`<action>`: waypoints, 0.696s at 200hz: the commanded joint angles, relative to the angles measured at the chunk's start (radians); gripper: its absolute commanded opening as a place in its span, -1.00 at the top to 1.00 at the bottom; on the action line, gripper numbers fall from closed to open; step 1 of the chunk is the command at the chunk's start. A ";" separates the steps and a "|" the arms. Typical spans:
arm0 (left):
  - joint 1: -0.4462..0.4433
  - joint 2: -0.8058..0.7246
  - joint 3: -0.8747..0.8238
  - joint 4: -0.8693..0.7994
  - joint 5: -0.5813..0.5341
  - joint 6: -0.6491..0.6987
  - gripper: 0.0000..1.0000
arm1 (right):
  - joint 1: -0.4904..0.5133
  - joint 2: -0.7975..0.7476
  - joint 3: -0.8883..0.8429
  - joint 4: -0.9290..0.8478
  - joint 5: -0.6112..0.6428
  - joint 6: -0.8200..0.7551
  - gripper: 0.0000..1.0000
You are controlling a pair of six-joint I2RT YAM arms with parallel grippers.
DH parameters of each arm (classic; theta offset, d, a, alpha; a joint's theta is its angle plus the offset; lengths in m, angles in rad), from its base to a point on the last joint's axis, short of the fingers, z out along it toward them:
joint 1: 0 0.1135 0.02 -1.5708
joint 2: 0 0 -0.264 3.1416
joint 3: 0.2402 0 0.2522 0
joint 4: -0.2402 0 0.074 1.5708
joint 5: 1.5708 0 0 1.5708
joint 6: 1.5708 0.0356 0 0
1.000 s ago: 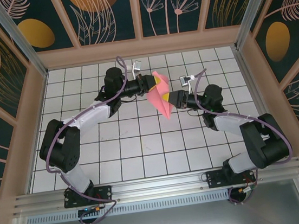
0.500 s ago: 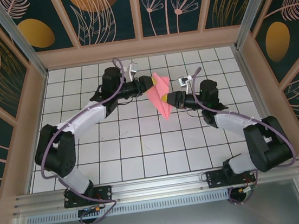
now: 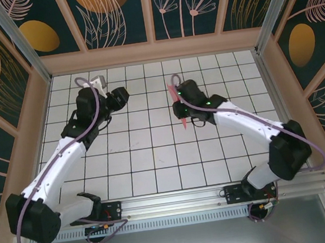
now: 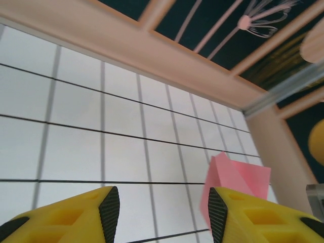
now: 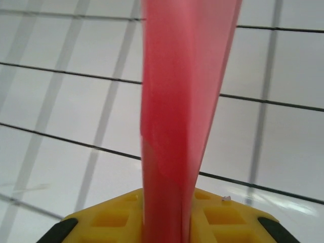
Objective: Fold a paper plane with a square sheet of paper (fold left side to right side)
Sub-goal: Turn over the paper at the center of the table.
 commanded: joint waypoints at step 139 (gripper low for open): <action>-0.003 -0.189 -0.095 -0.042 -0.217 0.031 -0.09 | 0.296 0.657 0.351 -0.460 0.497 -0.012 0.32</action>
